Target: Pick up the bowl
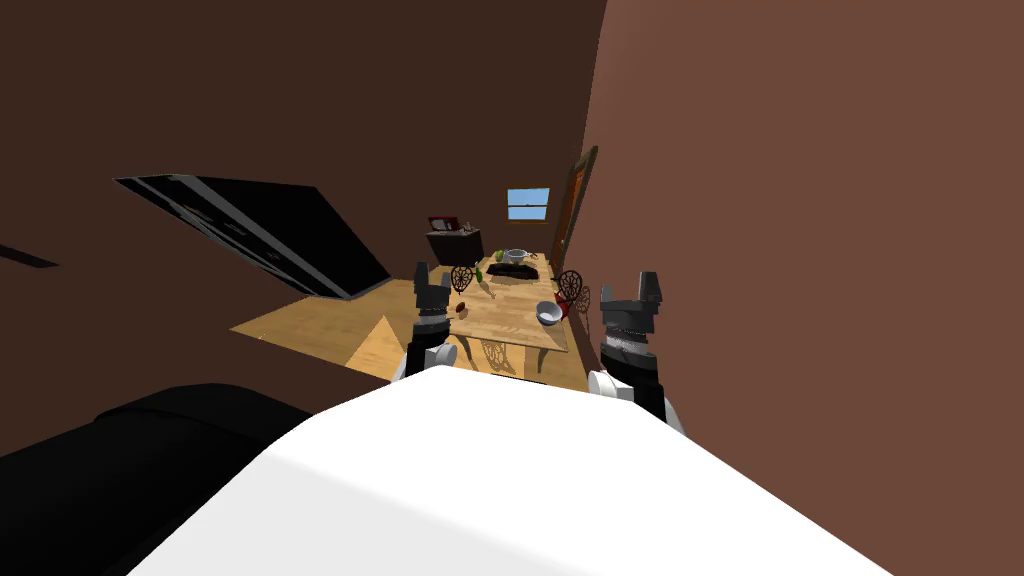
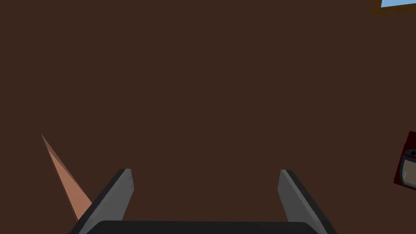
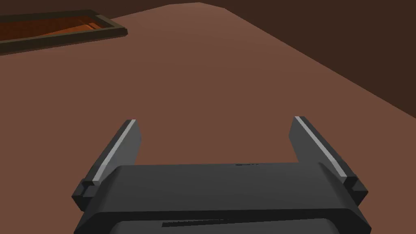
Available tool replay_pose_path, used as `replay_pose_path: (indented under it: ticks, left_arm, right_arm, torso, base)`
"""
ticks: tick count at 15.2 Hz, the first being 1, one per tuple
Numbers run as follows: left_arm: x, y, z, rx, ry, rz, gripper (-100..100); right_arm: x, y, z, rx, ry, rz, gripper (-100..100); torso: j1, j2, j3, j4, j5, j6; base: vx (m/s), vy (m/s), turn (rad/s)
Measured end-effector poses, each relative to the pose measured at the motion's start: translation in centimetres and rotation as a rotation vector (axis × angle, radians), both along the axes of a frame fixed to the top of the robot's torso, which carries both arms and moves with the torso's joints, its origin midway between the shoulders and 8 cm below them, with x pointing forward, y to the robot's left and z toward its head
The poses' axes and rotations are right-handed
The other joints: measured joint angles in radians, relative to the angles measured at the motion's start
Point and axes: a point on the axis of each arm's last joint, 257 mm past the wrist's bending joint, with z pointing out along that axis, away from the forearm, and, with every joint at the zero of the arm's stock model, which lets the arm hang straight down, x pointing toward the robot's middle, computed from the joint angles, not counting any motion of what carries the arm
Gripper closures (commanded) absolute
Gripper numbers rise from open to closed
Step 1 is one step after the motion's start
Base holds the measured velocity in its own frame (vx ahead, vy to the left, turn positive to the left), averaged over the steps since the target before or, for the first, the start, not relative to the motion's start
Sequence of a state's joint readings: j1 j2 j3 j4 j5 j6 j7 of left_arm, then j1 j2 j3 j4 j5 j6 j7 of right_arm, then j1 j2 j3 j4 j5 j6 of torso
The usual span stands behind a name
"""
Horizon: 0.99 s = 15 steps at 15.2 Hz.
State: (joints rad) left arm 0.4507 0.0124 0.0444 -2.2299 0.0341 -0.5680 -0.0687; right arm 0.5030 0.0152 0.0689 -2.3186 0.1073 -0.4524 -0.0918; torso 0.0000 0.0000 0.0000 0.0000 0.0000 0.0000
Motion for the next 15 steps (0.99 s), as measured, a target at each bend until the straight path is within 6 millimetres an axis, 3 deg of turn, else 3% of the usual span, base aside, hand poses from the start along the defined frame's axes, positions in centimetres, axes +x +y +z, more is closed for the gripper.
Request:
replay_pose_path:
  ticks: [6, 15]
  left_arm:
    - [0.0, 0.0, 0.0, 0.000, 0.000, 0.000, 0]
    - [0.0, 0.0, 0.0, 0.000, 0.000, 0.000, 0]
  right_arm:
    - [0.5, 1.2, -1.6, -0.109, 0.047, 0.039, -100]
    - [1.8, 2.8, -7.0, -0.335, 0.173, 0.089, -100]
  torso:
    - [0.001, 0.002, 0.001, 0.000, 0.000, 0.000]
    - [0.002, 0.002, 0.001, 0.000, 0.000, 0.000]
  base:
    - [-0.019, 0.017, 0.069]
    - [-0.027, 0.033, 0.123]
